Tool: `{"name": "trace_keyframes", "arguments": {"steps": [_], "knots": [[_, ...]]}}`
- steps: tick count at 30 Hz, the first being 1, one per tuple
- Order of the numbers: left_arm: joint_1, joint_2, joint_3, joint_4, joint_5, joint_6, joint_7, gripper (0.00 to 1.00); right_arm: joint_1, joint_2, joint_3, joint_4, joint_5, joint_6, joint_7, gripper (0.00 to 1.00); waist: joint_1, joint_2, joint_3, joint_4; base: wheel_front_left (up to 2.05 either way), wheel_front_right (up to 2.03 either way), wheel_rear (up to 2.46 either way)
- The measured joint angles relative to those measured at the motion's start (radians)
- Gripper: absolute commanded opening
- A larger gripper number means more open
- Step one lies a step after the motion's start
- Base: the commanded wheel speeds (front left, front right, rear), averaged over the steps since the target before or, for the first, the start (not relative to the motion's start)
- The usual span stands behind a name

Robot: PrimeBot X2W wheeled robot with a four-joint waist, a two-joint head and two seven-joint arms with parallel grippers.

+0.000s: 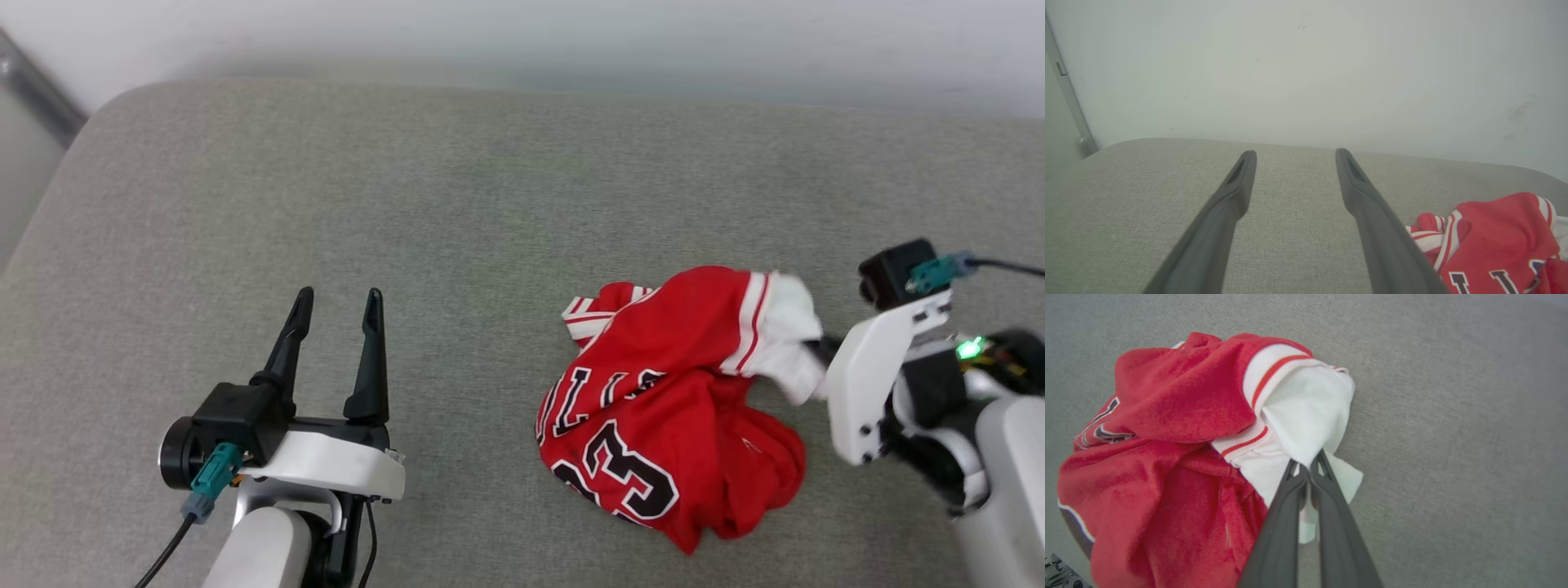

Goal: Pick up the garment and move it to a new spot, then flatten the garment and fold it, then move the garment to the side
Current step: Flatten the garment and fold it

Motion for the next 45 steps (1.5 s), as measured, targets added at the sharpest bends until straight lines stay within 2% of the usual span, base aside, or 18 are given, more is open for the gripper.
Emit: {"name": "trace_keyframes", "arguments": {"steps": [4,10,15,20,21,22,29,36,45], "knots": [[0.003,-0.009,0.016,0.003,0.01,-0.011,0.0,1.0,-0.044,-0.039,-0.043,-0.042,-0.062,0.0,-0.026,0.0,0.0,0.0,-0.011,-0.029,0.0,0.0,0.0],[0.005,-0.021,0.031,0.004,0.025,-0.025,0.0,1.0,-0.02,-0.052,-0.234,-0.081,-0.171,0.0,-0.073,0.0,0.0,0.0,-0.014,-0.065,0.0,0.0,0.0],[0.021,-0.027,0.046,0.01,0.033,-0.034,0.0,1.0,0.125,0.028,-0.366,-0.031,-0.212,0.0,-0.131,0.0,0.0,0.0,-0.017,-0.085,0.0,0.0,0.0],[0.027,-0.027,0.055,0.02,0.036,-0.038,0.0,1.0,0.244,0.123,-0.432,0.132,-0.218,0.0,-0.207,0.0,-0.0001,0.0,-0.029,-0.099,0.0,0.0,0.0],[0.03,-0.026,0.056,0.02,0.036,-0.038,0.0,1.0,0.253,0.134,-0.437,0.159,-0.219,0.0,-0.232,0.46,-0.0001,0.0,-0.032,-0.102,0.0,0.0,0.0],[0.034,-0.025,0.057,0.023,0.038,-0.038,0.0,1.0,0.254,0.145,-0.446,0.176,-0.219,0.0,-0.255,1.0,-0.0001,0.0,-0.035,-0.105,0.0,0.0,0.0],[0.046,-0.016,0.061,0.031,0.04,-0.038,0.0,1.0,0.253,0.18,-0.455,0.188,-0.215,0.0,-0.44,1.0,-0.0001,-0.0001,-0.054,-0.121,0.0,0.0,0.0],[0.075,-0.01,0.066,0.046,0.032,-0.029,0.0,1.0,0.3,0.201,-0.4,0.07,-0.205,0.0,-0.575,1.0,-0.0001,0.0,-0.097,-0.124,0.0,0.0,0.0],[0.127,0.003,0.064,0.057,0.025,-0.016,0.023,1.0,0.342,0.225,-0.297,-0.09,-0.225,0.0,-0.697,1.0,-0.0002,0.0,-0.157,-0.119,0.0,0.0,0.0]]}}
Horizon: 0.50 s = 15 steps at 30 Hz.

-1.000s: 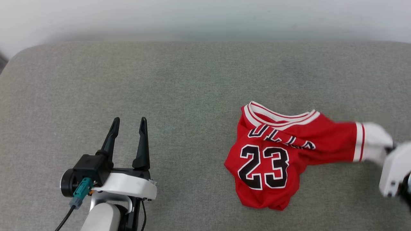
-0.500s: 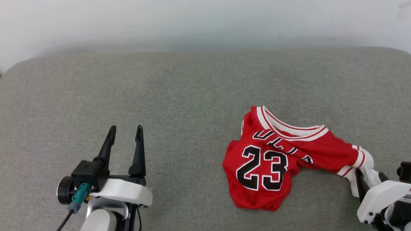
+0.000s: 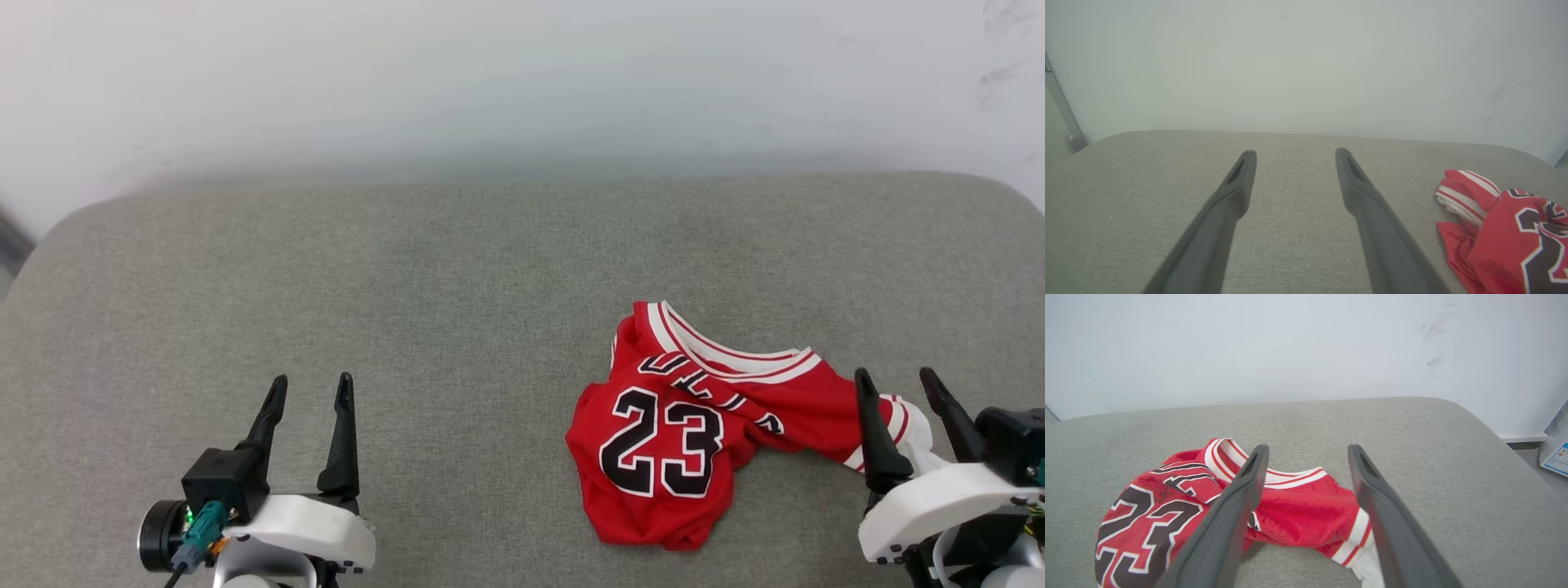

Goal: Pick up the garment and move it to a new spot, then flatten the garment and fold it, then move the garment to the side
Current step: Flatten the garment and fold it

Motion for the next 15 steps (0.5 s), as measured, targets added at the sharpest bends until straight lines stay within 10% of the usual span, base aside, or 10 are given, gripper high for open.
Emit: {"name": "trace_keyframes", "arguments": {"steps": [15], "knots": [[-0.03,0.02,-0.057,-0.003,-0.011,-0.019,0.159,1.0,0.057,0.006,0.078,-0.163,0.004,0.0,0.004,1.0,0.0,0.0,-0.027,-0.023,0.0,0.0,0.0]]}}
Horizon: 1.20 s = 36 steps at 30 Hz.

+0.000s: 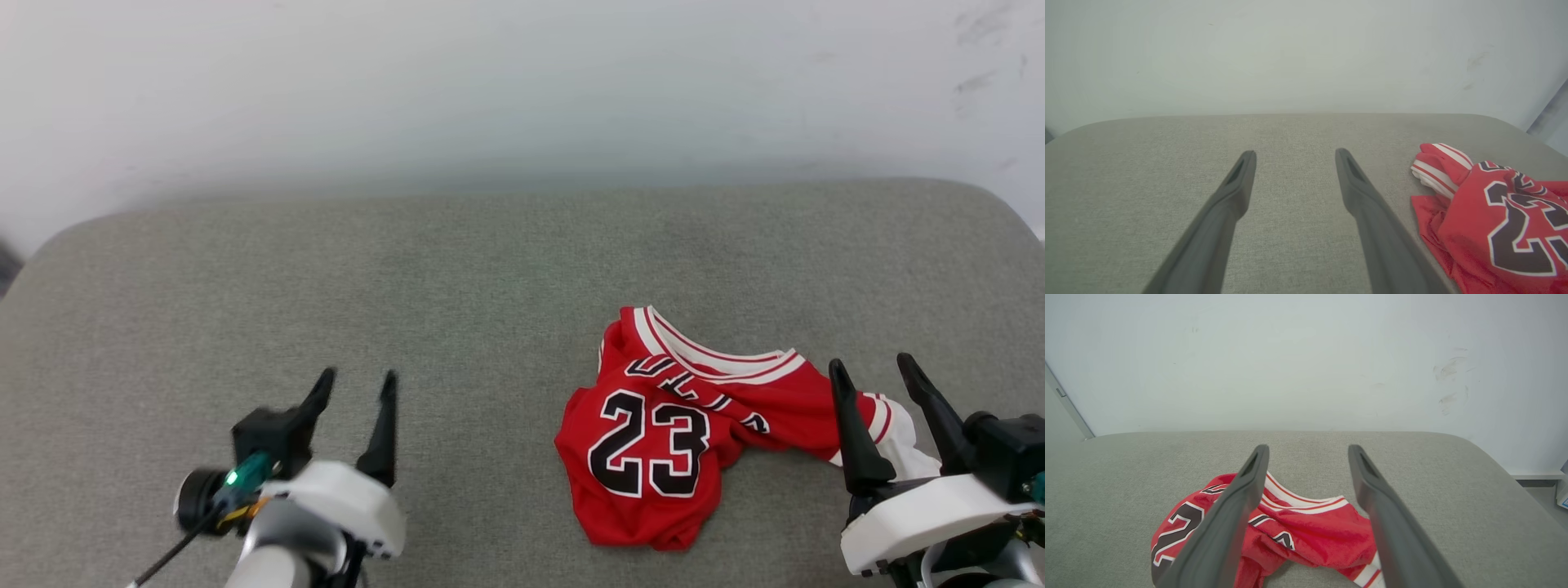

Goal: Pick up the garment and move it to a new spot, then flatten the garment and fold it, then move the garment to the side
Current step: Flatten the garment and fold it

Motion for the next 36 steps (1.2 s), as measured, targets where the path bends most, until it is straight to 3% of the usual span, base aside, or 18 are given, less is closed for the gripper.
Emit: {"name": "trace_keyframes", "arguments": {"steps": [15,23,30,31,32,33,36], "knots": [[-0.361,-0.066,-0.194,0.157,-0.056,-0.145,0.396,1.0,-0.046,0.001,0.007,-0.052,0.037,0.0,-0.006,1.0,0.0,0.0,0.139,-0.09,0.0,0.0,0.0],[-0.443,-0.026,-0.317,0.277,-0.096,-0.176,0.619,1.0,-0.069,0.001,0.009,-0.014,0.08,0.0,-0.034,1.0,0.0001,0.0,0.23,-0.146,0.0,0.0,0.0],[-0.518,0.04,-0.469,0.277,-0.154,-0.179,0.748,1.0,-0.083,0.001,0.014,0.026,0.11,0.0,-0.058,1.0,0.0,0.0,0.27,-0.181,0.0,0.0,0.0],[-0.526,0.049,-0.485,0.274,-0.164,-0.179,0.753,0.69,-0.084,0.001,0.014,0.03,0.11,0.0,-0.063,1.0,0.0,0.0,0.271,-0.184,0.0,0.0,0.0],[-0.531,0.057,-0.498,0.272,-0.175,-0.179,0.755,0.25,-0.087,0.001,0.016,0.036,0.113,0.0,-0.063,1.0,0.0,0.0,0.273,-0.186,0.0,0.0,0.0],[-0.535,0.064,-0.507,0.27,-0.178,-0.18,0.747,0.0,-0.091,0.001,0.017,0.04,0.115,0.0,-0.064,1.0,0.0,0.0,0.273,-0.188,0.0,0.0,0.0],[-0.537,0.069,-0.507,0.277,-0.188,-0.183,0.701,0.0,-0.094,0.001,0.015,0.052,0.123,0.0,-0.072,1.0,0.0001,0.0,0.269,-0.187,0.0,0.0,0.0]]}}
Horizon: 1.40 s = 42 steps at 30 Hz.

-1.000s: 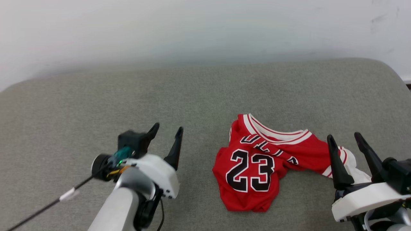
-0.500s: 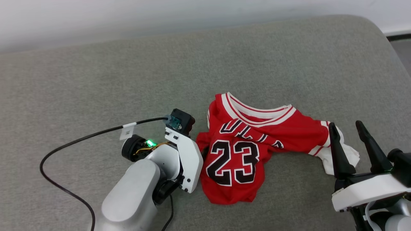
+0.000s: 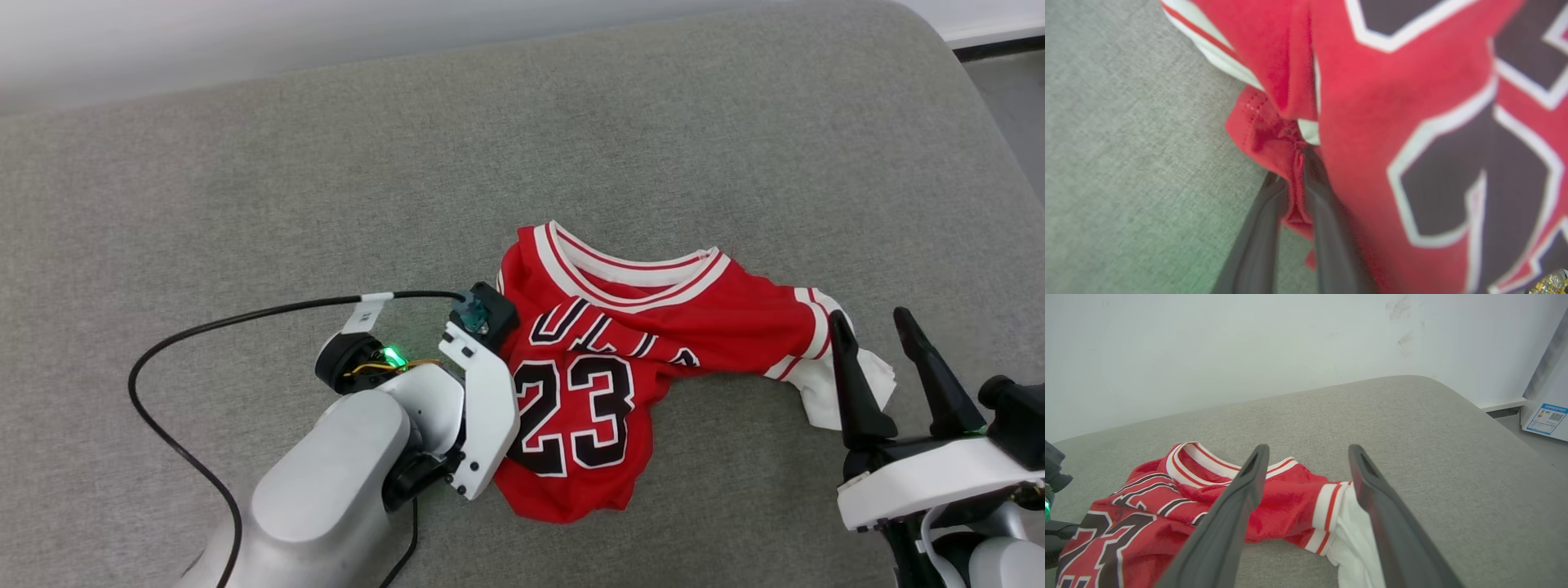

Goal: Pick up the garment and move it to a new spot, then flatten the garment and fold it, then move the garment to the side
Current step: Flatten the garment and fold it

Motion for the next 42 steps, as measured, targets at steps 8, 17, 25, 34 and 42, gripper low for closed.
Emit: {"name": "trace_keyframes", "arguments": {"steps": [8,17,25,34,42], "knots": [[0.024,0.044,0.086,-0.07,0.026,0.102,-0.194,0.0,0.007,0.0,-0.02,0.009,-0.011,0.0,0.011,1.0,0.0,0.0,-0.044,0.048,0.0,0.0,0.0],[0.261,0.149,0.196,-0.301,-0.011,0.25,-0.273,0.0,0.032,0.0,-0.039,-0.022,-0.032,0.0,0.053,1.0,0.0,0.0,-0.109,0.144,0.0,0.0,0.0],[0.611,0.176,0.291,-0.395,-0.133,0.393,-0.3,0.0,0.054,0.0,-0.051,-0.055,-0.044,0.0,0.08,1.0,0.0,0.0,-0.154,0.21,0.0,0.0,0.0],[0.713,0.108,0.311,-0.357,-0.204,0.396,-0.374,1.0,0.076,0.0,-0.053,-0.088,-0.052,0.0,0.112,1.0,-0.0001,0.0,-0.202,0.24,0.0,0.0,0.0],[0.602,0.104,0.348,-0.399,-0.116,0.393,-0.553,1.0,0.094,0.0,-0.051,-0.109,-0.053,0.0,0.133,1.0,0.0,0.0,-0.239,0.232,0.0,0.0,0.0]]}}
